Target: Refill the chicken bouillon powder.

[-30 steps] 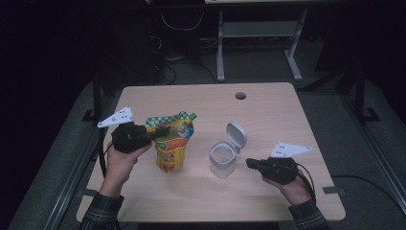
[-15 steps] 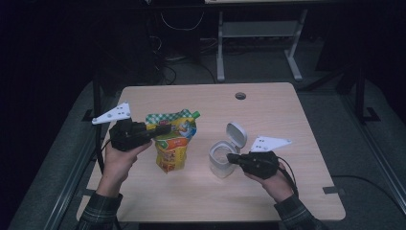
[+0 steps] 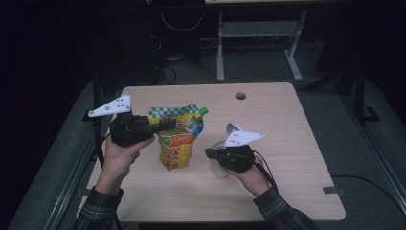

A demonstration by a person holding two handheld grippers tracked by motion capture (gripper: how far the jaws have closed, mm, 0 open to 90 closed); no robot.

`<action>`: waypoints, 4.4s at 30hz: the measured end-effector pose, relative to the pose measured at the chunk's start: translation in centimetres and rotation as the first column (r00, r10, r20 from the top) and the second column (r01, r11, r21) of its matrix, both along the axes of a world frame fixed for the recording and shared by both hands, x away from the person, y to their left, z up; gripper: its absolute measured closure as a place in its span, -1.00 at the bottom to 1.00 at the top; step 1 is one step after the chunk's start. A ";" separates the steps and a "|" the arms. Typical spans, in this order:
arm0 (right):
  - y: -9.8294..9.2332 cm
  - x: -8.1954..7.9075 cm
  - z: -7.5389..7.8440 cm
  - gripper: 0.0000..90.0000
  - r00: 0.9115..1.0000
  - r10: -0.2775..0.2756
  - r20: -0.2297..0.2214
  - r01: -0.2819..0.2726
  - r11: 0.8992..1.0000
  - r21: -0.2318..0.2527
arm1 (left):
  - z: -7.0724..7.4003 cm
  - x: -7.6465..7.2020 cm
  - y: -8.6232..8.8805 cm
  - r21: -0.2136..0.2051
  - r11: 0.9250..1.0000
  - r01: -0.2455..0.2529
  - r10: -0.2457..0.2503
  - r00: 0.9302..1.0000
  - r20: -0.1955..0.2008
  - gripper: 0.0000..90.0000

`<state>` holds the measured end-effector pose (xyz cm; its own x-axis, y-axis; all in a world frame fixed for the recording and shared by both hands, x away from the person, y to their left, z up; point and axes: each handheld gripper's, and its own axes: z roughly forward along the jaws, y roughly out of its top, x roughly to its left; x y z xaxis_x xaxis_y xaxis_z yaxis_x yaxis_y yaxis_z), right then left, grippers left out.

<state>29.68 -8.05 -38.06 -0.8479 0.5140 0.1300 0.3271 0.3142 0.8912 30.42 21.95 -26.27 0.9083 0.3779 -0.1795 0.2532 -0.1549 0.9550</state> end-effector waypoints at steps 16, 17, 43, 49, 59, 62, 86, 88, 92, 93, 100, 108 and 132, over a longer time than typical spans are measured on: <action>2.7 0.5 -0.4 1.00 1.000 0.006 -0.004 -0.006 1.000 -0.009 | 0.7 -0.2 -1.4 -0.018 0.999 0.031 -0.031 1.000 -0.003 1.00; 2.9 0.4 -0.6 1.00 1.000 0.013 -0.003 -0.013 1.000 -0.007 | 0.8 -0.2 -1.4 -0.022 0.999 0.032 -0.032 0.999 0.000 1.00; 6.3 -1.5 -3.4 1.00 0.995 0.095 0.030 -0.097 0.994 0.041 | 0.0 1.4 -3.6 0.055 0.998 0.026 -0.023 0.998 -0.058 1.00; 6.7 -1.7 -4.0 1.00 0.990 0.140 0.032 -0.142 0.987 0.070 | -0.2 2.0 -4.3 0.079 0.997 0.028 -0.022 0.997 -0.079 1.00; 7.4 -1.9 -4.2 1.00 0.982 0.183 0.044 -0.186 0.978 0.096 | -0.4 2.9 -5.6 0.142 0.989 0.029 -0.014 0.994 -0.111 1.00; 7.5 -2.0 -4.2 1.00 0.981 0.188 0.048 -0.192 0.976 0.101 | -0.5 3.1 -6.0 0.152 0.988 0.024 -0.006 0.993 -0.118 1.00; 7.3 -2.3 -4.7 1.00 0.976 0.215 0.025 -0.217 0.964 0.156 | -1.9 5.2 -9.4 0.301 0.954 0.011 0.050 0.979 -0.196 1.00; 7.2 -2.3 -4.8 1.00 0.976 0.216 0.026 -0.217 0.963 0.161 | -2.0 5.3 -9.7 0.314 0.949 0.016 0.050 0.978 -0.201 1.00; 7.2 -2.4 -4.9 1.00 0.976 0.217 0.024 -0.218 0.963 0.160 | -2.3 5.4 -10.2 0.344 0.939 0.022 0.051 0.978 -0.202 1.00; 7.2 -2.5 -4.9 1.00 0.976 0.216 0.023 -0.217 0.963 0.162 | -2.3 5.5 -10.3 0.349 0.937 0.021 0.054 0.977 -0.204 1.00; 7.2 -2.5 -4.9 1.00 0.976 0.217 0.014 -0.216 0.961 0.174 | -2.7 5.8 -11.1 0.386 0.922 0.027 0.057 0.977 -0.207 1.00; 7.0 -2.5 -5.0 1.00 0.976 0.218 0.000 -0.215 0.961 0.171 | -3.2 6.3 -11.8 0.415 0.909 0.037 0.060 0.974 -0.217 1.00; 6.9 -2.5 -4.9 1.00 0.972 0.234 -0.005 -0.228 0.952 0.205 | -3.4 6.9 -13.1 0.504 0.861 0.060 0.068 0.970 -0.231 1.00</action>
<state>27.15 -1.14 -42.98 -0.9347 0.2648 0.2372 0.2935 0.1987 0.9351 37.33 8.81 -29.64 0.8621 0.4778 -0.1689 0.4596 -0.5968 0.6577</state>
